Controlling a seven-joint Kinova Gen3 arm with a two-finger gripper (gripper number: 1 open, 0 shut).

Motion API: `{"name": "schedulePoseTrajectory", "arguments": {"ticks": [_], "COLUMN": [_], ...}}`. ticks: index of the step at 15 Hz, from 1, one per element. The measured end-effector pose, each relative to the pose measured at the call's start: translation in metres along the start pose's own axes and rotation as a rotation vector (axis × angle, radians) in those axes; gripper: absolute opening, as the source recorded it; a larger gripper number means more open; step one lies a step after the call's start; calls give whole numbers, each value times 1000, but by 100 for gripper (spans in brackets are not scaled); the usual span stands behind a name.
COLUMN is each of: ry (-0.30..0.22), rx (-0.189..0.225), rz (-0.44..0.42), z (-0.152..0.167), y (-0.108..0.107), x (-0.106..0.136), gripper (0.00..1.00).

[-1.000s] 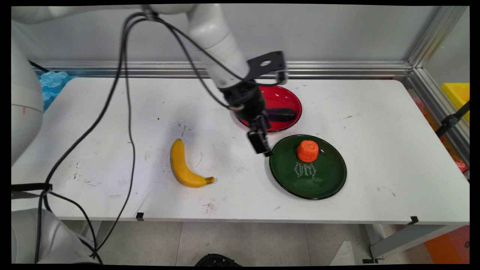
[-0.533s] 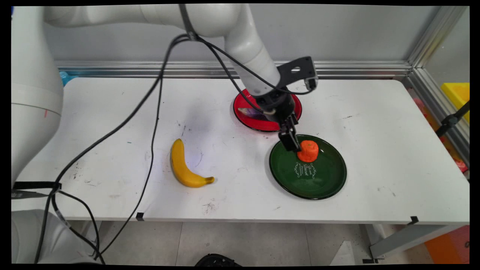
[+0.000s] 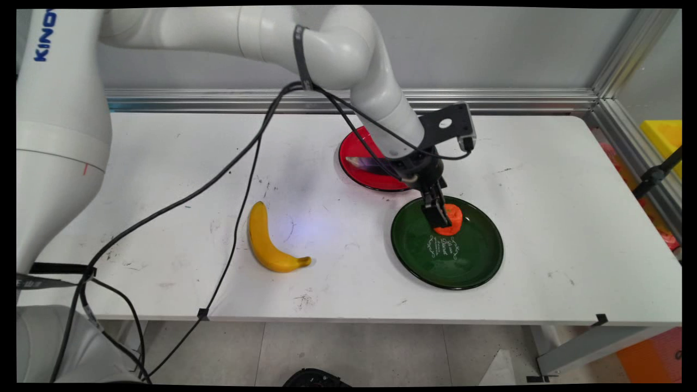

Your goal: Pick up the mandarin from the green plate, then place the picked object on the red plate

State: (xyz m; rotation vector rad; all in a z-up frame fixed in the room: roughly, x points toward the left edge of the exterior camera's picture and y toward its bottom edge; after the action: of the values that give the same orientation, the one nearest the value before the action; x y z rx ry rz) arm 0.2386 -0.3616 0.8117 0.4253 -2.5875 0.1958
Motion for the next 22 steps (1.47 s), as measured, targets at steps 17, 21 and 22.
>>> {"name": "schedulePoseTrajectory", "arguments": {"ticks": [17,21,22], "ry": [11,9,9], "rx": [22,14,12], "rz": [11,2,-3], "z": [50,52,52], "y": [-3,-2,-2], "x": [-10,-13,-13], "gripper": [0,0,0]}}
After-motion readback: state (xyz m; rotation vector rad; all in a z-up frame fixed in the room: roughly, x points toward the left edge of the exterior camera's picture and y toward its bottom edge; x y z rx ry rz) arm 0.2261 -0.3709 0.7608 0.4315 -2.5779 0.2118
